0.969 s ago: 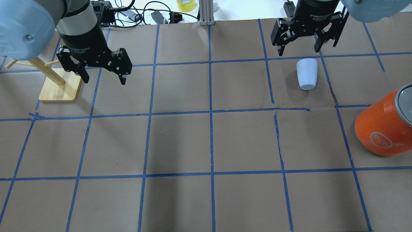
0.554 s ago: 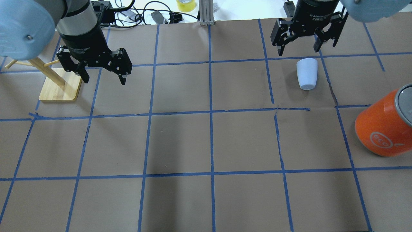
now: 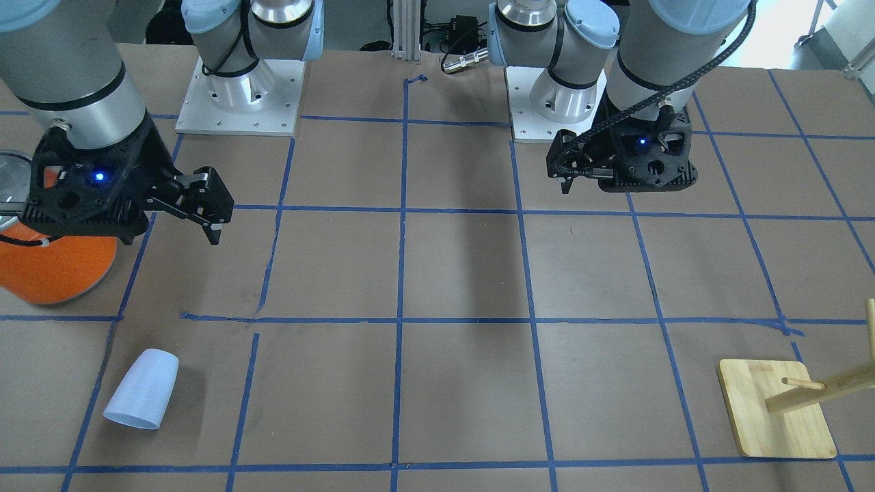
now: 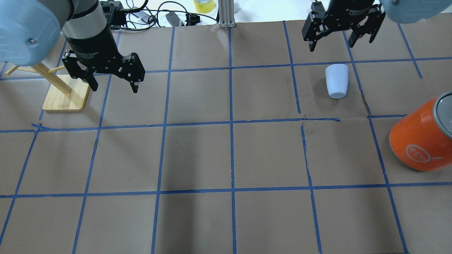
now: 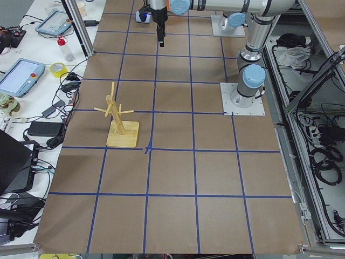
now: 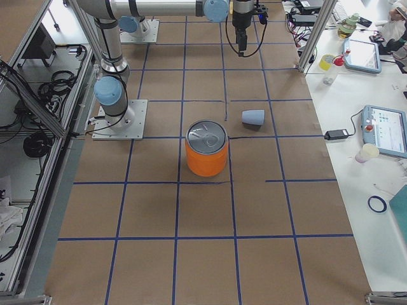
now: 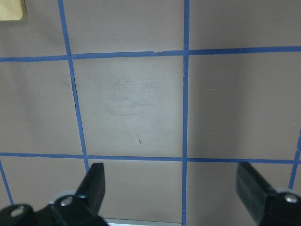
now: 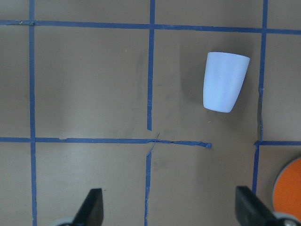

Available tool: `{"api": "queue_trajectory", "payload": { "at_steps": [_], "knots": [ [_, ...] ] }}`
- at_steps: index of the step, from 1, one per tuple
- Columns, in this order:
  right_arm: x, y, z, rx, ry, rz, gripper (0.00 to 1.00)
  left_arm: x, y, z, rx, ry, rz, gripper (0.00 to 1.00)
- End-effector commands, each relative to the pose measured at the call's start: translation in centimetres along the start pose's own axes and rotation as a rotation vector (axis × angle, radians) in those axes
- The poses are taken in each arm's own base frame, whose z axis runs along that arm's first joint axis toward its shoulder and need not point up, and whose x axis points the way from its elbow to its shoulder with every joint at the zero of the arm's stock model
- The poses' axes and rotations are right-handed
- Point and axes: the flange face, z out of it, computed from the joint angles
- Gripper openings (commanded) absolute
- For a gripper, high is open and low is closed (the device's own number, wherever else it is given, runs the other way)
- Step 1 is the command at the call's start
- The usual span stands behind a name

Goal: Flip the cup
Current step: 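Move the right gripper toward the upside-down pale blue cup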

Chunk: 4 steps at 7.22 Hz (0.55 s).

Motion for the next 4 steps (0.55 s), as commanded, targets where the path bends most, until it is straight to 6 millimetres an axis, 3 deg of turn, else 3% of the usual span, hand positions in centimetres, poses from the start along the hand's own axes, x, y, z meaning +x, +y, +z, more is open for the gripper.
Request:
{"api": "queue_trajectory", "payload": {
  "at_steps": [1, 2, 3, 4],
  "knots": [
    [1.0, -0.4, 1.2, -0.013, 0.011, 0.02, 1.0, 0.0, 0.0, -0.1, 0.001, 0.0, 0.0, 1.0],
    [2.7, -1.0, 2.5, -0.044, 0.013, 0.046, 1.0, 0.0, 0.0, 0.0, 0.0, -0.002, 0.002, 1.0],
    [6.2, -1.8, 3.6, -0.063, 0.013, 0.111, 1.0, 0.0, 0.0, -0.1, 0.001, -0.002, 0.001, 1.0],
    [8.9, -2.7, 6.4, -0.108, 0.011, 0.156, 1.0, 0.1, 0.1, -0.1, 0.0, -0.002, 0.002, 1.0]
  ]
}}
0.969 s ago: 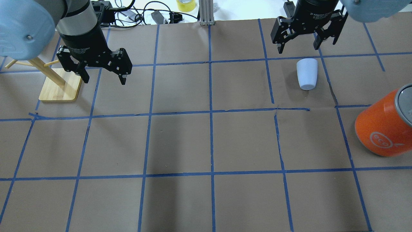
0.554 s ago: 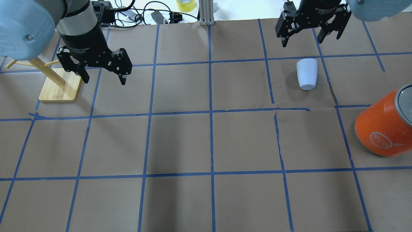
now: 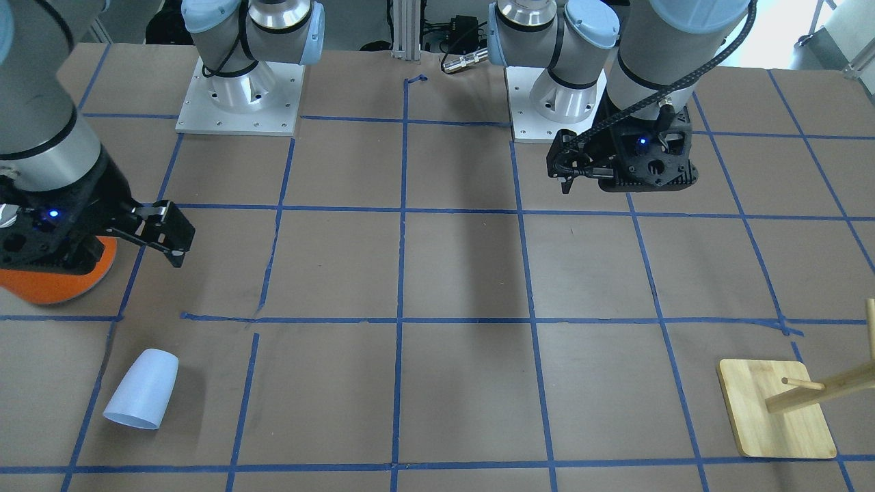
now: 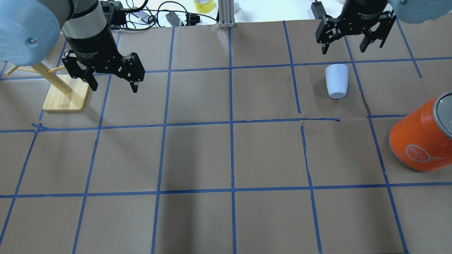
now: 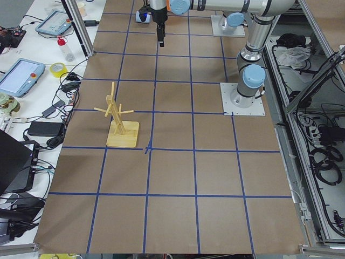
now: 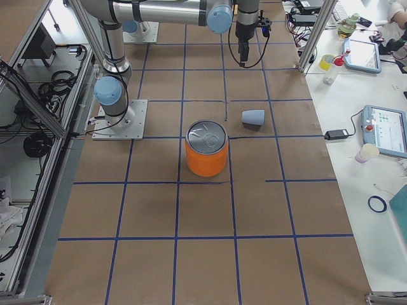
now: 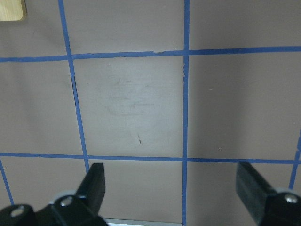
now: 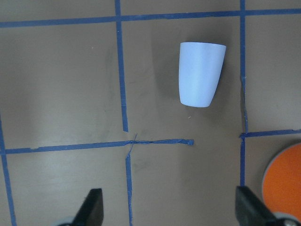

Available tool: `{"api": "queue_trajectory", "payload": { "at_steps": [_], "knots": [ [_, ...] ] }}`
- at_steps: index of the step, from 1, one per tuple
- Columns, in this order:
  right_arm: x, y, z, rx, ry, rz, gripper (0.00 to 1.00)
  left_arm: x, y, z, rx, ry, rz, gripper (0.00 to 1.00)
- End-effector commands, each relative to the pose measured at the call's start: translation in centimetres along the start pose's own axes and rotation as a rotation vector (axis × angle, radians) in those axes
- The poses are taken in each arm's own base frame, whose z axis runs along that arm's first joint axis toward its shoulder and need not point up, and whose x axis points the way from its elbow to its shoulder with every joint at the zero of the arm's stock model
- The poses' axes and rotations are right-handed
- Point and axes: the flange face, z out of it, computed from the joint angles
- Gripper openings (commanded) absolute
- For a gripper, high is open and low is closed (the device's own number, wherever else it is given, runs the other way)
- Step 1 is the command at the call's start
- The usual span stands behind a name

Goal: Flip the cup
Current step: 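Lower the right gripper and grasp the pale blue cup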

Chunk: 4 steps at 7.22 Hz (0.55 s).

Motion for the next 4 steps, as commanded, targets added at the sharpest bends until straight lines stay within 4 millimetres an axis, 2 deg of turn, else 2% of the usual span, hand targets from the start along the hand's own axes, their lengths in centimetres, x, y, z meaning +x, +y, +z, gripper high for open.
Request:
{"api": "queue_trajectory", "payload": {
  "at_steps": [1, 2, 3, 4],
  "knots": [
    [4.1, -2.5, 5.6, -0.087, -0.002, 0.075, 1.0, 0.1, -0.1, 0.3, -0.005, 0.001, -0.011, 1.0],
    [4.1, -3.4, 8.3, -0.133, -0.004, 0.134, 1.0, 0.1, 0.0, 0.2, -0.002, 0.001, -0.01, 1.0],
    [4.1, -3.9, 9.8, -0.152, -0.005, 0.192, 1.0, 0.1, 0.0, 0.2, -0.004, 0.001, -0.01, 1.0],
    [4.2, -5.3, 11.3, -0.1, -0.002, 0.196, 1.0, 0.1, 0.0, 0.3, -0.004, 0.001, -0.01, 1.0]
  ]
}}
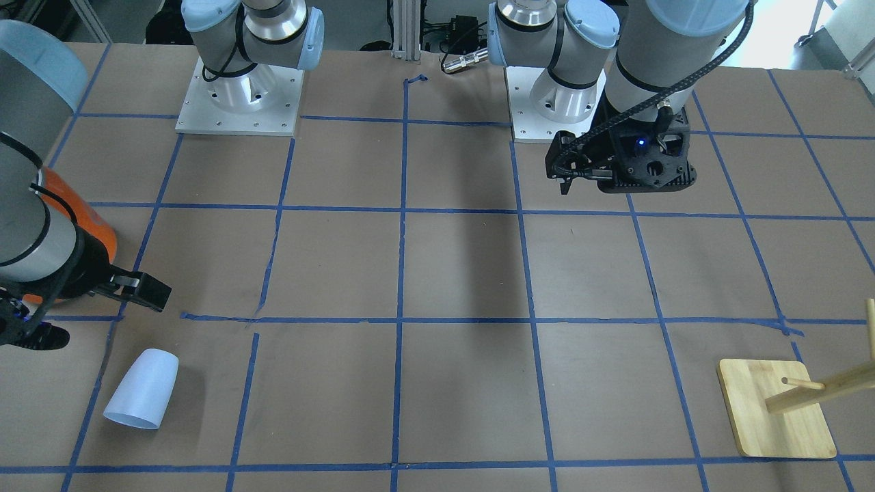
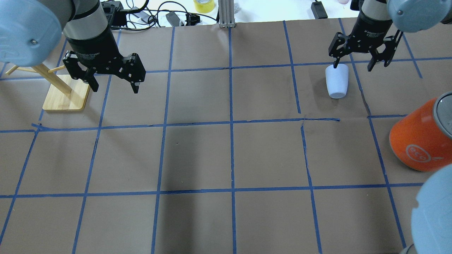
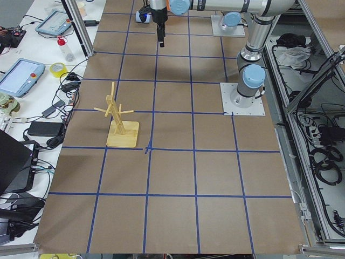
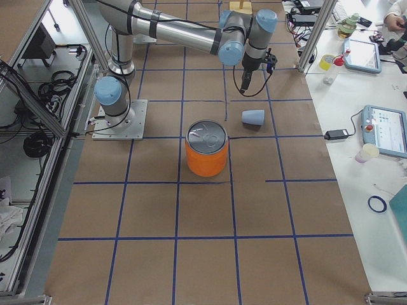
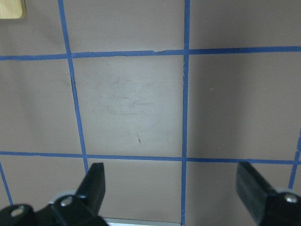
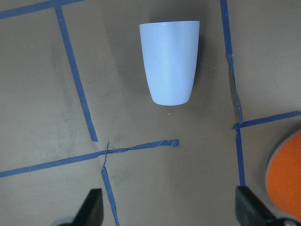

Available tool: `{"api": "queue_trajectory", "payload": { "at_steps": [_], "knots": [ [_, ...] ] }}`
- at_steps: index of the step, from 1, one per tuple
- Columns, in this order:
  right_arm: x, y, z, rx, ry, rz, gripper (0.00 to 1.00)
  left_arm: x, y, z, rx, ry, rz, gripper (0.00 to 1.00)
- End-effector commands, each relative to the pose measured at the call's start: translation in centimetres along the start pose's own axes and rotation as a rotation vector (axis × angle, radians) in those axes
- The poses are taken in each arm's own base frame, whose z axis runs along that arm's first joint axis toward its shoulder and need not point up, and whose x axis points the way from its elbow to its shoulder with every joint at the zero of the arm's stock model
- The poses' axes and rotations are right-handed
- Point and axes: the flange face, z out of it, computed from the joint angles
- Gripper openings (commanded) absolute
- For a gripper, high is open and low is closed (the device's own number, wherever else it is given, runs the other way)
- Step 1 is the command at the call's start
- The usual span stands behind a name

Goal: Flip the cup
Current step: 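Lower the right gripper and grasp the pale blue cup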

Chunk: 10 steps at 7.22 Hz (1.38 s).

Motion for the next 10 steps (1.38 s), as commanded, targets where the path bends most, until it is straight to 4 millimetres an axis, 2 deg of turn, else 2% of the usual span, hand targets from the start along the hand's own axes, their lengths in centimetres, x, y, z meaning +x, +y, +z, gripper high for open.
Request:
{"api": "queue_trajectory", "payload": {
  "at_steps": [1, 3, 5, 6, 7, 8, 10],
  "knots": [
    [-0.3, -3.3, 5.4, 0.074, -0.004, 0.023, 1.0, 0.0, 0.0, 0.1, -0.002, -0.002, 0.0, 1.0],
    [-0.5, -3.0, 8.9, 0.135, -0.01, 0.037, 1.0, 0.0, 0.0, 0.1, -0.002, 0.0, 0.0, 1.0],
    [-0.5, -2.8, 10.3, 0.115, -0.009, 0.038, 1.0, 0.0, 0.0, 0.1, -0.002, -0.002, 0.0, 1.0],
    [-0.1, -3.2, 11.3, 0.1, -0.007, 0.039, 1.0, 0.0, 0.0, 0.1, -0.002, 0.0, -0.002, 1.0],
    [1.3, -4.2, 13.2, 0.083, -0.012, 0.052, 1.0, 0.0, 0.0, 0.1, -0.002, 0.0, -0.002, 1.0],
    [2.7, -5.2, 13.8, 0.116, -0.012, 0.075, 1.0, 0.0, 0.0, 0.1, -0.002, 0.0, -0.002, 1.0],
    [2.9, -5.6, 14.3, 0.126, -0.02, 0.084, 1.0, 0.0, 0.0, 0.0, 0.0, 0.0, -0.002, 1.0]
  ]
}}
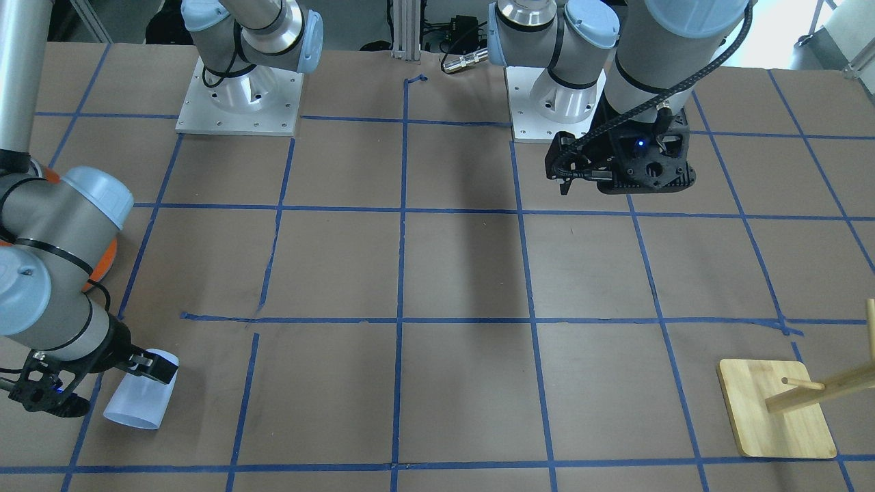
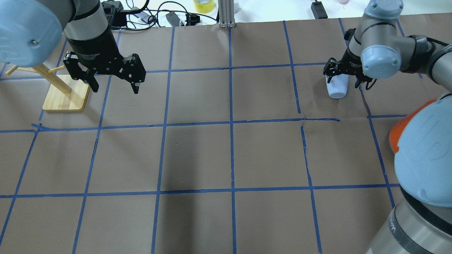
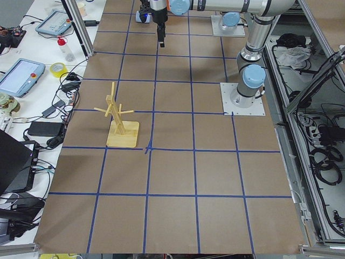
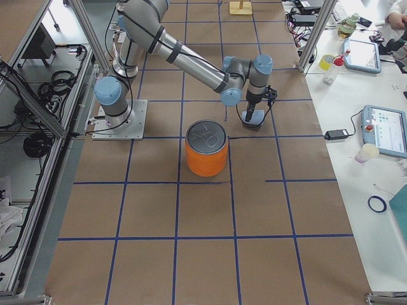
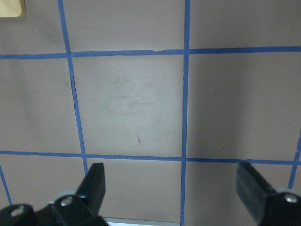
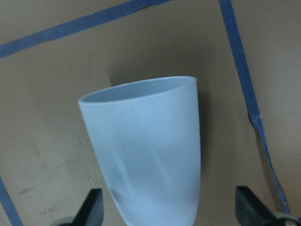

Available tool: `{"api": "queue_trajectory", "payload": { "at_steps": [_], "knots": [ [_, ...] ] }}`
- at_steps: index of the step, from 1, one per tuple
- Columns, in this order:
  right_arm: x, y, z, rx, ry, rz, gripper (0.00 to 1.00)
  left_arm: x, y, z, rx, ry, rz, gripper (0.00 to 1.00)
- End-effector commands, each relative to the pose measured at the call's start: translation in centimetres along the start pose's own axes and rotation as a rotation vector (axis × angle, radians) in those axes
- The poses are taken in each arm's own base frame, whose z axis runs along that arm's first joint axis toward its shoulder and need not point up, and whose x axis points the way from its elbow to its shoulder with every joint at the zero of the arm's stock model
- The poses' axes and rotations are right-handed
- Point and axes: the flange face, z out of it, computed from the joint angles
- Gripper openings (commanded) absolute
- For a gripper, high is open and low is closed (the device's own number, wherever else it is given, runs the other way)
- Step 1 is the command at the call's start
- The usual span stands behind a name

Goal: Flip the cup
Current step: 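Lower the right gripper and grasp the pale blue cup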

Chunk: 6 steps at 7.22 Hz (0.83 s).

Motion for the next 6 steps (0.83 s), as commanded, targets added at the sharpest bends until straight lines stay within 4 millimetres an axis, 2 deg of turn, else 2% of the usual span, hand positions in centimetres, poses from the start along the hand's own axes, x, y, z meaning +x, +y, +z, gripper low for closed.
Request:
{"api": "queue_trajectory", "payload": {
  "at_steps": [1, 2, 4, 5, 6],
  "knots": [
    [0.1, -0.9, 1.8, 0.029, -0.014, 0.005, 1.0, 0.0, 0.0, -0.1, 0.001, 0.0, 0.0, 1.0],
    [0.1, -1.7, 3.1, 0.069, -0.016, 0.0, 1.0, 0.1, 0.0, 0.0, 0.0, 0.0, 0.002, 1.0],
    [0.0, -1.8, 3.1, 0.078, -0.018, -0.037, 1.0, 0.1, 0.0, 0.0, 0.0, 0.0, 0.002, 1.0],
    [0.1, -2.2, 2.4, 0.092, -0.02, -0.035, 0.87, 0.1, 0.0, 0.0, 0.0, 0.0, 0.002, 1.0],
    [-0.2, -2.4, 2.0, 0.098, -0.048, -0.039, 0.62, 0.0, 0.0, 0.0, 0.0, 0.0, 0.0, 1.0]
  ]
}}
